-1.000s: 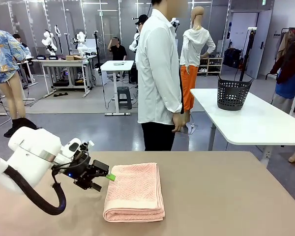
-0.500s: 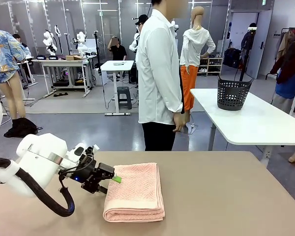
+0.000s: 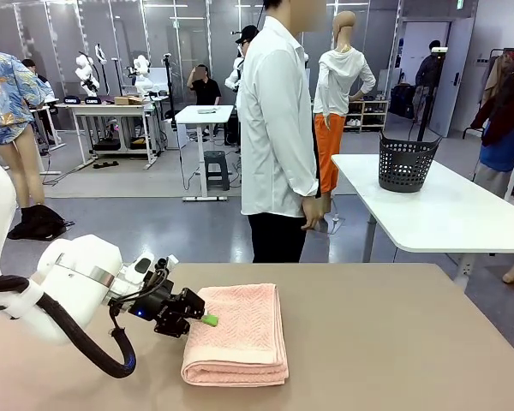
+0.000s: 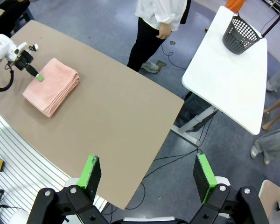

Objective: Fold the towel.
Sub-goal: Pick up the 100 cm Hotel Towel and place it on the left side of the table.

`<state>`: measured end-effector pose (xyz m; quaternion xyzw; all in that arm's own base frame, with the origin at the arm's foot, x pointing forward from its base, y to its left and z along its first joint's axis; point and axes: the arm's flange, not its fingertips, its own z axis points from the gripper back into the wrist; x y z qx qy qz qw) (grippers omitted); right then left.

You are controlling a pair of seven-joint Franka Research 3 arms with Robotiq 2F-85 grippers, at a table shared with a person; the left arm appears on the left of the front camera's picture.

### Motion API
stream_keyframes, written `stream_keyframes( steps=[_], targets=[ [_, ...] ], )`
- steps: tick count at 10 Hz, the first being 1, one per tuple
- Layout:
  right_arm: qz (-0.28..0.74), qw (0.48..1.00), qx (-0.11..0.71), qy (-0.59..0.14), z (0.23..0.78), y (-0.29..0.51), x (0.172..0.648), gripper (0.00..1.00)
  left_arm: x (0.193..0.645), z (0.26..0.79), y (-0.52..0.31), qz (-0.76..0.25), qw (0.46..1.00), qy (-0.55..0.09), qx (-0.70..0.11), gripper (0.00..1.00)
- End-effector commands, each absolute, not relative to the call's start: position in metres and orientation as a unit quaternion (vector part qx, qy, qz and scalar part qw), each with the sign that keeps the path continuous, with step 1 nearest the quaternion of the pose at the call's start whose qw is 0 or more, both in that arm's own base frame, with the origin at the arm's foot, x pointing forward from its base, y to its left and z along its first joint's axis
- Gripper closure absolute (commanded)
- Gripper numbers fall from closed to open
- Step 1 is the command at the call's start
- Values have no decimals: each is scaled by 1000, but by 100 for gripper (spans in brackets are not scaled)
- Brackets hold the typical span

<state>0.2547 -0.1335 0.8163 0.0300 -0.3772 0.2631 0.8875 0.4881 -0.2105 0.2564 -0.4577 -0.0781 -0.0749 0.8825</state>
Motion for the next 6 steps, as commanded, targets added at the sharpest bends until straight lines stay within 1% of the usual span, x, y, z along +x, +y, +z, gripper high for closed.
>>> stream_keyframes(
  steps=[1,6],
  targets=[
    [259,889,29,-376,816,-133,254,0,494,253,-211,-85,874,-87,-470,100],
    [259,889,29,-376,816,-133,254,0,496,255,-207,-92,872,-82,-473,100]
  ],
)
